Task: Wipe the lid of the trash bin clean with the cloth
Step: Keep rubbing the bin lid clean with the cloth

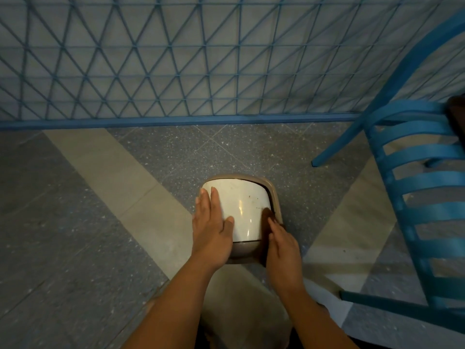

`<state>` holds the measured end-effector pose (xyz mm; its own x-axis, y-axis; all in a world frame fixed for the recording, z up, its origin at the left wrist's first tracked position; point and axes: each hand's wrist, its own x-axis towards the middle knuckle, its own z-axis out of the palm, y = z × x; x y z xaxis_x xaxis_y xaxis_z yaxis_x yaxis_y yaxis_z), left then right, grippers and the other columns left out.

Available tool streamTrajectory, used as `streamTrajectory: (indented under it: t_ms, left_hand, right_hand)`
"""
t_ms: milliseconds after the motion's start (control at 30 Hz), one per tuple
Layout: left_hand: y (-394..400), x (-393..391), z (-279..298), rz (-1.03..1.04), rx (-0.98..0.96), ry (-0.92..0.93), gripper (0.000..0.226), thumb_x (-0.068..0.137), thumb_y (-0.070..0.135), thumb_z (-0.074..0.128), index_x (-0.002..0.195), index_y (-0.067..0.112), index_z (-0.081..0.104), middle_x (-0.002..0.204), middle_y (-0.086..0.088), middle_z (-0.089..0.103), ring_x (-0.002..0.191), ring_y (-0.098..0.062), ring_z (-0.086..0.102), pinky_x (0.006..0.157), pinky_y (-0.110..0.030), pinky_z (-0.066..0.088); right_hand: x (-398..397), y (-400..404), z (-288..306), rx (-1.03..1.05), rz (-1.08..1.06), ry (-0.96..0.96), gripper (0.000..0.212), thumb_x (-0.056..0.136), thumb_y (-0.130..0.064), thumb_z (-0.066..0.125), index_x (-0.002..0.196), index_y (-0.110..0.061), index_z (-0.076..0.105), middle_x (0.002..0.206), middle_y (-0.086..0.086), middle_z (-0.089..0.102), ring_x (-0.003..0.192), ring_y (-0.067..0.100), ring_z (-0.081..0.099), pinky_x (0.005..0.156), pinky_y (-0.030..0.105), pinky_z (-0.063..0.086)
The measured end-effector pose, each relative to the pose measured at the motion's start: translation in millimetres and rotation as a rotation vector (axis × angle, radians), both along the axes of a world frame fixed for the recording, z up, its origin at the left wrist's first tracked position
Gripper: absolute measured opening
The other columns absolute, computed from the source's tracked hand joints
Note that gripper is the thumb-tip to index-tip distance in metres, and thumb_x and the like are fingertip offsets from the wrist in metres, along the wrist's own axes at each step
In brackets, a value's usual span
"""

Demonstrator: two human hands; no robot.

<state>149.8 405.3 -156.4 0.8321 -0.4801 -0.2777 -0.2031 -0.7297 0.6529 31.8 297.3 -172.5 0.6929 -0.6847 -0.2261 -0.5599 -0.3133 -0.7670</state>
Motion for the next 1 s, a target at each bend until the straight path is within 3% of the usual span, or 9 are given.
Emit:
streamTrajectory:
  t_ms: [67,167,300,433,533,633,800,900,1000]
  left_hand:
    - [-2,0,0,-0.004,-0.001,-0.019,0.072,0.100,0.032,0.033,0.144,0.029,-0.024,0.152,0.008,-0.032,0.141,-0.011,-0.027,0.115,-0.032,-0.013]
    - [-1,2,0,-0.027,-0.014,-0.027,0.071,0.100,0.030,0.033,0.146,0.026,-0.021,0.153,0.008,-0.030,0.140,-0.009,-0.026,0.116,-0.032,-0.013]
    - [0,1,0,-0.022,-0.022,-0.006,0.067,0.100,0.028,0.030,0.147,0.024,-0.017,0.156,0.005,-0.024,0.141,-0.007,-0.023,0.117,-0.033,-0.011]
    - [-2,2,1,-0.010,0.005,0.008,0.072,0.100,0.030,0.034,0.146,0.024,-0.021,0.156,0.005,-0.025,0.142,-0.011,-0.023,0.118,-0.035,-0.009]
    - [-1,1,2,-0.005,-0.006,0.011,0.073,0.100,0.030,0.035,0.147,0.024,-0.020,0.155,0.005,-0.026,0.142,-0.013,-0.023,0.118,-0.033,-0.008]
    - [0,1,2,-0.006,-0.030,0.020,0.072,0.100,0.030,0.035,0.147,0.025,-0.020,0.155,0.007,-0.027,0.142,-0.012,-0.024,0.116,-0.030,-0.010]
    - [0,1,1,-0.020,-0.066,0.016,0.070,0.100,0.029,0.034,0.147,0.024,-0.019,0.153,0.010,-0.028,0.140,-0.008,-0.025,0.115,-0.027,-0.011]
    - [0,1,-1,-0.019,-0.068,0.015,0.069,0.100,0.028,0.034,0.148,0.023,-0.017,0.154,0.008,-0.027,0.140,-0.007,-0.025,0.115,-0.026,-0.012]
    - [1,1,-2,-0.020,-0.035,0.005,0.071,0.100,0.029,0.036,0.148,0.025,-0.017,0.155,0.008,-0.025,0.142,-0.010,-0.022,0.117,-0.029,-0.009]
  right_hand:
    - [5,4,4,-0.023,0.063,-0.016,0.041,0.101,-0.023,0.034,0.140,-0.032,0.037,0.149,-0.007,0.038,0.140,0.012,0.026,0.116,0.033,0.022]
    - [27,6,17,-0.103,0.307,-0.131,0.042,0.098,-0.040,0.028,0.139,-0.039,0.034,0.150,-0.019,0.026,0.142,0.002,0.011,0.115,0.020,0.007]
    - [69,-9,23,-0.210,0.572,-0.178,0.039,0.100,-0.024,0.038,0.137,-0.024,0.048,0.150,-0.002,0.037,0.144,0.018,0.016,0.117,0.031,0.013]
    - [90,-28,18,-0.247,0.504,-0.129,0.039,0.101,-0.021,0.037,0.139,-0.025,0.045,0.152,-0.002,0.033,0.143,0.020,0.018,0.117,0.033,0.015]
    - [82,-22,13,-0.158,0.286,-0.067,0.041,0.102,-0.024,0.035,0.142,-0.028,0.038,0.154,-0.005,0.028,0.143,0.015,0.016,0.114,0.026,0.008]
    - [57,-10,11,-0.041,0.107,-0.012,0.042,0.101,-0.026,0.034,0.143,-0.029,0.035,0.153,-0.006,0.031,0.142,0.011,0.023,0.117,0.031,0.016]
    - [42,5,19,-0.219,0.354,-0.116,0.041,0.099,-0.016,0.042,0.139,-0.028,0.044,0.148,-0.013,0.027,0.141,0.009,0.015,0.113,0.019,0.008]
    - [64,-7,22,-0.322,0.505,-0.110,0.043,0.097,-0.011,0.044,0.138,-0.022,0.047,0.151,-0.002,0.036,0.143,0.020,0.021,0.115,0.026,0.011]
    - [78,-19,18,-0.310,0.428,-0.033,0.043,0.098,-0.011,0.041,0.140,-0.023,0.044,0.151,0.001,0.036,0.141,0.021,0.027,0.117,0.027,0.013]
